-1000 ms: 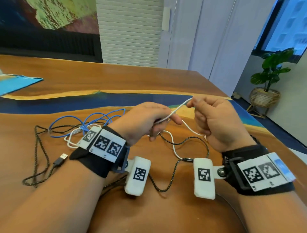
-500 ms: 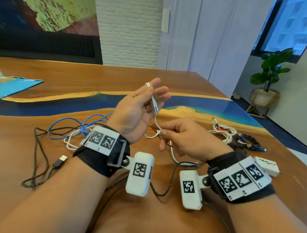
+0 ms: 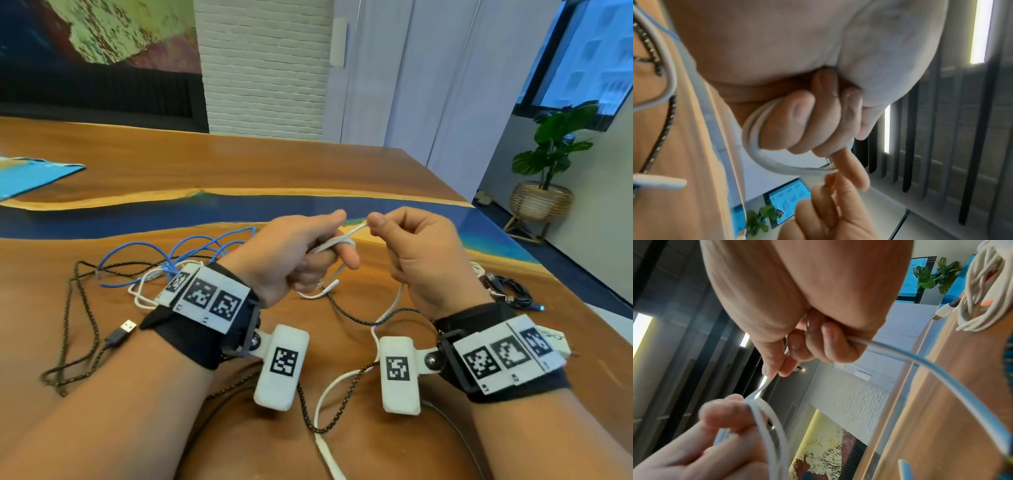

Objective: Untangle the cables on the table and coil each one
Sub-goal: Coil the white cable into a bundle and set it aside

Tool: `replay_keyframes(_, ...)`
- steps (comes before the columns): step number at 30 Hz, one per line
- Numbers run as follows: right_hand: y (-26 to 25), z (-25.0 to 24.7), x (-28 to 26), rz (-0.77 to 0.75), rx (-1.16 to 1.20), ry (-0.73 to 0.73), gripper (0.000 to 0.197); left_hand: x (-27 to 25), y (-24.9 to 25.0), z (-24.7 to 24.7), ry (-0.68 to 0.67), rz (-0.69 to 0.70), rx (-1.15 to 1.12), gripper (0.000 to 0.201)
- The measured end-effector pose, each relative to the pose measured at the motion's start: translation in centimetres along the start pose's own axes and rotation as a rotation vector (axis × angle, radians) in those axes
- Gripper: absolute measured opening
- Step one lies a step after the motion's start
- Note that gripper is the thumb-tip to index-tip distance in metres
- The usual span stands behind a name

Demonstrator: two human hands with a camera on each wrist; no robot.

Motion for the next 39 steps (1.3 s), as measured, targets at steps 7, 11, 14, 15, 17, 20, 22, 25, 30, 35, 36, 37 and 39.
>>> replay_keyframes(7, 1.5, 2.1, -0.4, 0.156, 0.015, -0.12, 0.025, 0.3, 2.0, -0.8, 0.0, 0.246, -0.652, 0.037)
replay_keyframes(11, 2.1, 4.9, -1.4, 0.241, 0.01, -0.32, 0.027, 0.2, 2.2, -2.4, 0.255, 0.365, -0.601, 0.035)
replay_keyframes(14, 2.1, 5.8, -1.7, 0.252, 0.018, -0.402, 0.018, 0.1, 1.9, -2.9, 0.389, 0.387, -0.457, 0.025)
replay_keyframes(15, 2.1, 5.9, -1.7, 0.256, 0.026, -0.42, 0.016, 0.2, 1.8, -2.8, 0.412, 0.382, -0.407, 0.022)
replay_keyframes(17, 2.0, 6.0, -1.9, 0.258, 0.036, -0.463, 0.015, 0.2, 1.5, -2.8, 0.448, 0.34, -0.253, 0.019)
replay_keyframes(20, 1.8, 6.1, -1.9, 0.229, 0.053, -0.468, 0.013, 0.3, 0.9, -2.3, 0.421, 0.2, 0.073, 0.022)
replay_keyframes(22, 1.4, 5.5, -1.5, 0.179, 0.113, -0.377, 0.015, 0.5, 0.4, -2.4, 0.381, 0.129, 0.22, 0.023)
replay_keyframes(25, 0.6, 3.5, -0.7, 0.118, 0.255, -0.214, 0.016, 0.5, 0.1, -2.0, 0.236, 0.042, 0.289, 0.027)
replay_keyframes(30, 0.7, 1.7, -0.4, 0.113, 0.315, -0.099, 0.012, 0.2, -0.2, -0.4, 0.041, -0.036, 0.232, 0.048)
replay_keyframes(35, 1.4, 1.1, 0.0, 0.123, 0.194, -0.08, 0.01, -0.1, 0.8, -1.6, 0.142, 0.075, -0.016, 0.038)
replay_keyframes(36, 1.6, 1.1, 0.0, 0.134, 0.16, -0.1, 0.011, 0.0, 0.8, -2.1, 0.189, 0.082, -0.099, 0.038)
replay_keyframes(37, 1.7, 1.2, 0.0, 0.144, 0.118, -0.133, 0.012, 0.0, 0.8, -2.8, 0.24, 0.092, -0.191, 0.038)
replay_keyframes(39, 2.2, 1.5, -0.4, 0.176, -0.024, -0.21, 0.014, -0.1, 1.0, -4.3, 0.34, 0.131, -0.347, 0.038)
Point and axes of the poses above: each hand's wrist, its own x-axis towards the middle knuckle, its own z-axis out of the palm, y = z × x, the point moved 7 cm from there along x, towards the middle knuckle, and after that the axes turned 5 degrees about -y, right-handed, at the moved point
